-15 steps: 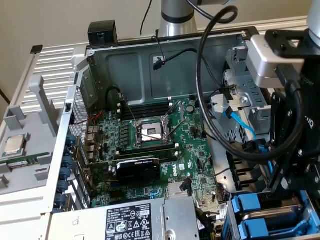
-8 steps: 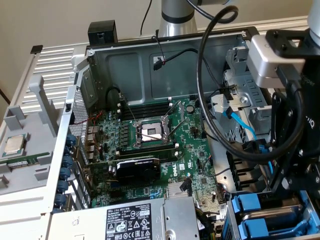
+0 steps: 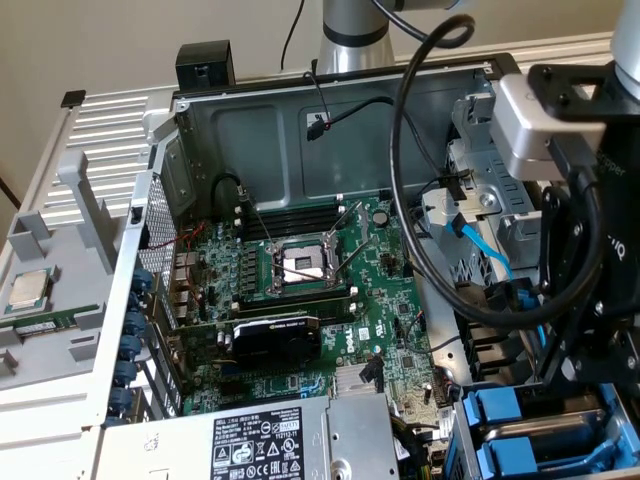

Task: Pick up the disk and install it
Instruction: 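Insert the second disk wire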

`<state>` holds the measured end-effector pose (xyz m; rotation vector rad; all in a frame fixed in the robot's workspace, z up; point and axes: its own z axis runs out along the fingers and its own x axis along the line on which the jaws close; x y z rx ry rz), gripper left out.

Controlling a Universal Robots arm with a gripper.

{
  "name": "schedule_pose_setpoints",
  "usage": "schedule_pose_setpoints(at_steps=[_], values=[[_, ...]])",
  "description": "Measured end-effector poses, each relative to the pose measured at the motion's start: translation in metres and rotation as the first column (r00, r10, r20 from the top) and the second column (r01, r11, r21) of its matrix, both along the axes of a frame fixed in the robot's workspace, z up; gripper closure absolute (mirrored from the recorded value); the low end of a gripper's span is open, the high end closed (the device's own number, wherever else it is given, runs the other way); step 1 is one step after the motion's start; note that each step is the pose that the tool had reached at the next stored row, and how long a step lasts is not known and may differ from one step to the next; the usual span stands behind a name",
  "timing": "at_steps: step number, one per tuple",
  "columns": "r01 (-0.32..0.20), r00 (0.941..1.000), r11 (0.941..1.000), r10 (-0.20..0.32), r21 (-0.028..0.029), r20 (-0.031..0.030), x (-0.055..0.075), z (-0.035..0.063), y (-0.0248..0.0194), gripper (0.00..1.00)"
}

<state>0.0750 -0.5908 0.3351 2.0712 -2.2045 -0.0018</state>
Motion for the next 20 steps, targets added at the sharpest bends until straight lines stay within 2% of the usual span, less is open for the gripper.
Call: schedule_pose_setpoints(at_steps=[12,13,15,16,17,20], values=[[0.000,1.0000,1.0000,0.000,0.0002,0.0014,-0.0004,-0.0006,0.0000,0.83],[0.000,1.0000,1.0000,0.000,0.0003,0.0016,-0.0004,-0.0005,0.0000,0.82],[0.000,1.0000,1.0000,0.000,-0.0002,0.0021,-0.0004,0.0004,0.0000,0.69],[0.000,1.0000,1.0000,0.000,-0.0003,0.0025,-0.0005,0.0009,0.0001,0.69],[0.000,1.0000,1.0000,0.000,0.0000,0.0027,-0.0005,0.0012,0.0001,0.63],[0.000,1.0000,1.0000,0.000,-0.0005,0.0042,-0.0009,0.0034,0.0002,0.63]])
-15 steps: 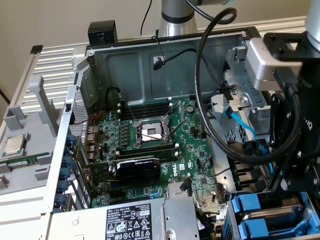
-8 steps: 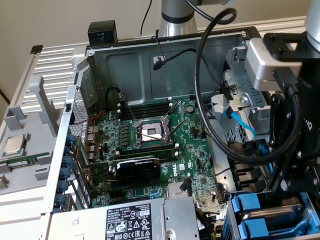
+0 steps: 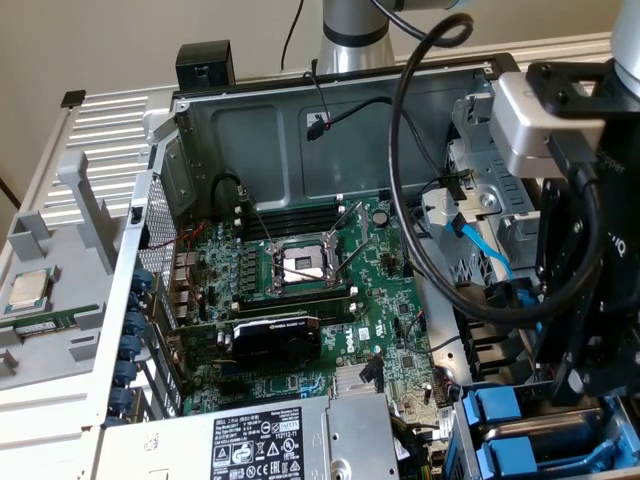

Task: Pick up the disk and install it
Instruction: 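Insert the second disk wire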

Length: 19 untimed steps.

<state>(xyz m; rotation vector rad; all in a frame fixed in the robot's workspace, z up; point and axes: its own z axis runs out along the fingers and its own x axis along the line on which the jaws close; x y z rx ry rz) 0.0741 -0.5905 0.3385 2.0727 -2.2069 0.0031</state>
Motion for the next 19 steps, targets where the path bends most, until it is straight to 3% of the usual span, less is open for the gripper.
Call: schedule_pose_setpoints(at_steps=[6,10,19], values=[[0.000,1.0000,1.0000,0.000,0.0002,0.0039,0.000,0.0190,0.0000,0.63],[0.000,0.9999,1.0000,0.000,0.0002,0.0106,0.000,0.0285,0.0000,0.63],[0.000,0.9991,1.0000,0.000,-0.0012,0.0417,-0.003,0.0394,0.0005,0.63]])
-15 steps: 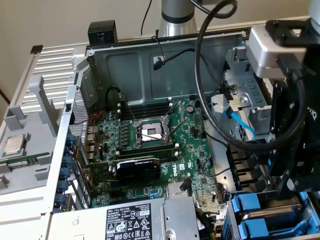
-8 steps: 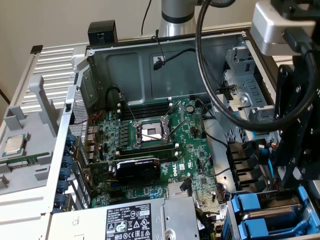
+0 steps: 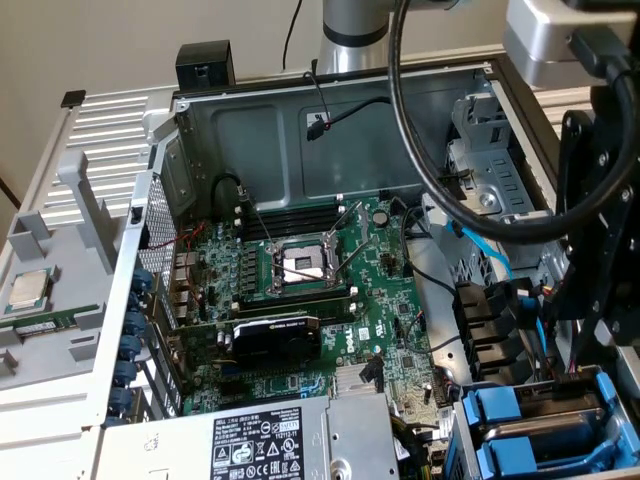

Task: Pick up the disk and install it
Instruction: 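Insert the second disk wire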

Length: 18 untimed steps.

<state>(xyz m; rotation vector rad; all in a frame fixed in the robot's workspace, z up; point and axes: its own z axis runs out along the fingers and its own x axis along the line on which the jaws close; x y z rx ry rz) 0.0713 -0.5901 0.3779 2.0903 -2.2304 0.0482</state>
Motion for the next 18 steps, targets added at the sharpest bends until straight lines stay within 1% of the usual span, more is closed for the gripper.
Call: schedule_pose_setpoints(at_steps=[1,3,7,11,18], values=[[0.000,1.0000,1.0000,0.000,-0.0007,0.0036,-0.001,0.0004,0.0000,0.63],[0.000,1.0000,1.0000,0.000,-0.0027,0.0086,-0.002,0.0014,0.0002,0.63],[0.001,0.9999,1.0000,0.000,-0.0055,0.0158,-0.005,0.0063,0.0010,0.63],[0.001,0.9998,1.0000,0.000,-0.0085,0.0205,-0.011,0.0146,0.0023,0.63],[0.001,0.9995,0.9999,0.000,-0.0110,0.0303,-0.021,0.0300,0.0066,0.63]])
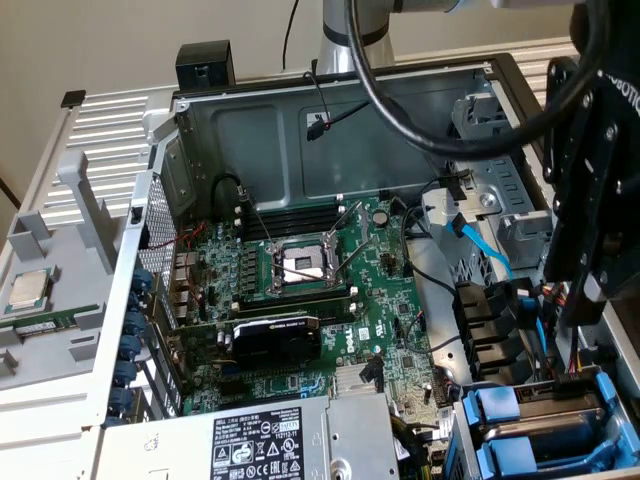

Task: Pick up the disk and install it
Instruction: 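Insert the second disk wire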

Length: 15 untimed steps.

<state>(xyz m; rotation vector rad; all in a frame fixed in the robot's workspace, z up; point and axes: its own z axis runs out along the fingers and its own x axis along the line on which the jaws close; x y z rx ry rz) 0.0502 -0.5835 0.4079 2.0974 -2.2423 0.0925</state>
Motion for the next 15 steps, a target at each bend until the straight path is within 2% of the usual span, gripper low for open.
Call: schedule_pose_setpoints(at_steps=[3,6,12,13,15], values=[[0.000,1.0000,1.0000,0.000,-0.0023,0.0033,-0.005,0.0015,0.0032,0.63],[0.000,1.0000,1.0000,0.000,-0.0061,0.0052,-0.009,0.0016,0.0088,0.63],[0.000,1.0000,0.9997,0.000,-0.0247,0.0061,-0.012,0.0015,0.0268,0.63],[0.000,1.0000,0.9996,0.000,-0.0288,0.0061,-0.012,0.0015,0.0289,0.63],[0.000,1.0000,0.9994,0.000,-0.0344,0.0060,-0.012,0.0015,0.0301,0.63]])
